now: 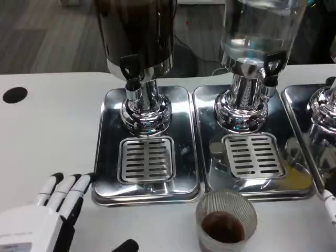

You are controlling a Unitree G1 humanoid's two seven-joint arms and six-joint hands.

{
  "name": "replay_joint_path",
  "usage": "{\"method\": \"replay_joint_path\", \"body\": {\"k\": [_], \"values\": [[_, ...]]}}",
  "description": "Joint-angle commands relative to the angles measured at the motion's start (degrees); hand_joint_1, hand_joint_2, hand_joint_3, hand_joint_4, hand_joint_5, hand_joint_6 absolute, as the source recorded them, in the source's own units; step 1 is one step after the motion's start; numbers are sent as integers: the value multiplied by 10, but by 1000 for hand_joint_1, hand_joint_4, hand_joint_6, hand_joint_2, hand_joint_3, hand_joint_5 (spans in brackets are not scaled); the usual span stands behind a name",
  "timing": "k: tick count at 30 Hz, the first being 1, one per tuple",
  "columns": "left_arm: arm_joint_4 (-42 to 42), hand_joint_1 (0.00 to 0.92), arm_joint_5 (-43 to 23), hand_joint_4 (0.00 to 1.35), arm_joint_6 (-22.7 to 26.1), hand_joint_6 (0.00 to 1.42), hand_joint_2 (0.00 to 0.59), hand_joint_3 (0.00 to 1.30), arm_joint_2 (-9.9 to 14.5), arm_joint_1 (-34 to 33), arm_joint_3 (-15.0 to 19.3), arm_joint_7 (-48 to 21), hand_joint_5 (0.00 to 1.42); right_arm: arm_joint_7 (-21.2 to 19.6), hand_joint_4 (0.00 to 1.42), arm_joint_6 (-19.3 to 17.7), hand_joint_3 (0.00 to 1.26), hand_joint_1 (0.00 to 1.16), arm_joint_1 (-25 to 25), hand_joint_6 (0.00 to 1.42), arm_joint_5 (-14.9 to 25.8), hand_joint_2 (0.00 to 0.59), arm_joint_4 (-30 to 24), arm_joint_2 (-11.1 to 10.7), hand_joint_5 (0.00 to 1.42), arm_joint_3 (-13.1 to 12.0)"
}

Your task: Grasp the cup under the faucet to collect the drink, then remove the cup.

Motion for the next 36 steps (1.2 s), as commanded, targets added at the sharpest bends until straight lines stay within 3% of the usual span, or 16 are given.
{"method": "replay_joint_path", "body": {"k": [1, 19, 36], "values": [[21, 0, 0, 0, -5, 309, 132, 105, -8, -6, -1, 26, 53, -20, 0, 22, 87, 507, -4, 0, 3, 586, 31, -15, 0, 8], [45, 0, -2, 0, -3, 312, 118, 102, -13, -23, -15, 32, 52, -45, 0, 16, 92, 525, 15, 0, 33, 584, 49, -36, 0, 27], [34, 0, 0, 0, -1, 321, 111, 104, -12, -27, -24, 25, 62, -48, 0, -8, 97, 538, 30, 0, 62, 586, 49, -50, 0, 25]]}}
